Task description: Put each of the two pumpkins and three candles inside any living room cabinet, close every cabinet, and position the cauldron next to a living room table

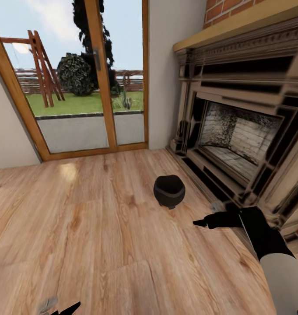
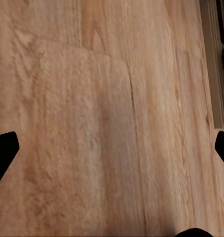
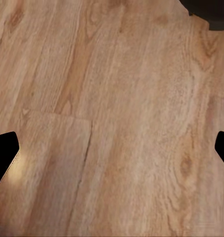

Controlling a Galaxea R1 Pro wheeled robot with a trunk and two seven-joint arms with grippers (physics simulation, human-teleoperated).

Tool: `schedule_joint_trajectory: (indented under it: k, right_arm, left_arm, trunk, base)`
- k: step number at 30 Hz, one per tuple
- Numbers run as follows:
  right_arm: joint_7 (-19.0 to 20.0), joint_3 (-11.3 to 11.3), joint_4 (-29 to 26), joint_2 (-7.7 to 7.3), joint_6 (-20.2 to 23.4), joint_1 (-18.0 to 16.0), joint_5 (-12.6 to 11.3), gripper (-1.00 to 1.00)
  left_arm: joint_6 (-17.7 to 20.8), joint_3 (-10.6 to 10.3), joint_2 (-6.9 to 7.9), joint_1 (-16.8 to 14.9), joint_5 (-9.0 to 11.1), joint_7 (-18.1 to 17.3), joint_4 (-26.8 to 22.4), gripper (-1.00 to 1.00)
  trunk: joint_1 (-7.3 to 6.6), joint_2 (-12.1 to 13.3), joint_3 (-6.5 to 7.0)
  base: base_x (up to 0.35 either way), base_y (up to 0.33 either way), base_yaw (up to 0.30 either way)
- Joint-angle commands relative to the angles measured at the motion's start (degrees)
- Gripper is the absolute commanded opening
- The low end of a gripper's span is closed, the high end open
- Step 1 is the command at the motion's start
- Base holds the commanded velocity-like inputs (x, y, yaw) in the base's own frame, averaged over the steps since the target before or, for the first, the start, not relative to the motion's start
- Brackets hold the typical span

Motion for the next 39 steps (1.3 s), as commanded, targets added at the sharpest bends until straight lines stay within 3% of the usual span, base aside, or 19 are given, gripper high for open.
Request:
schedule_joint_trajectory:
  k: [1,9,16,29,39]
  right_arm:
    - [0.8,-0.2,-0.6,-0.09,0.8,0.0,0.5,1.0]
    - [1.2,-0.2,-1.8,-0.26,2.0,0.0,0.7,1.0]
    - [1.2,-0.2,-1.8,-0.14,2.4,0.0,1.4,1.0]
    - [1.2,-0.2,-1.7,-0.13,2.3,0.0,1.6,1.0]
    - [1.2,-0.2,-1.6,-0.06,2.2,0.0,1.6,1.0]
  left_arm:
    - [0.6,0.0,-0.04,0.0,0.5,0.1,0.0,1.0]
    - [0.6,0.1,-0.1,0.0,0.5,0.5,0.0,1.0]
    - [0.6,0.1,-0.19,-0.1,0.5,0.6,-0.1,1.0]
    - [0.6,0.1,-0.2,0.0,0.5,0.6,-0.2,1.0]
    - [0.6,0.1,-0.2,-0.1,0.5,0.6,-0.2,1.0]
  trunk:
    - [0.02,0.0,-0.06]
    - [0.02,0.0,-0.06]
    - [0.02,0.0,-0.06]
    - [0.02,0.0,-0.06]
    - [0.02,0.0,-0.06]
  base:
    - [0.315,0.171,0.0]
    - [0.328,0.135,-0.015]
    - [0.339,0.006,-0.227]
    - [0.04,-0.007,-0.032]
    - [0.273,0.0,0.0]
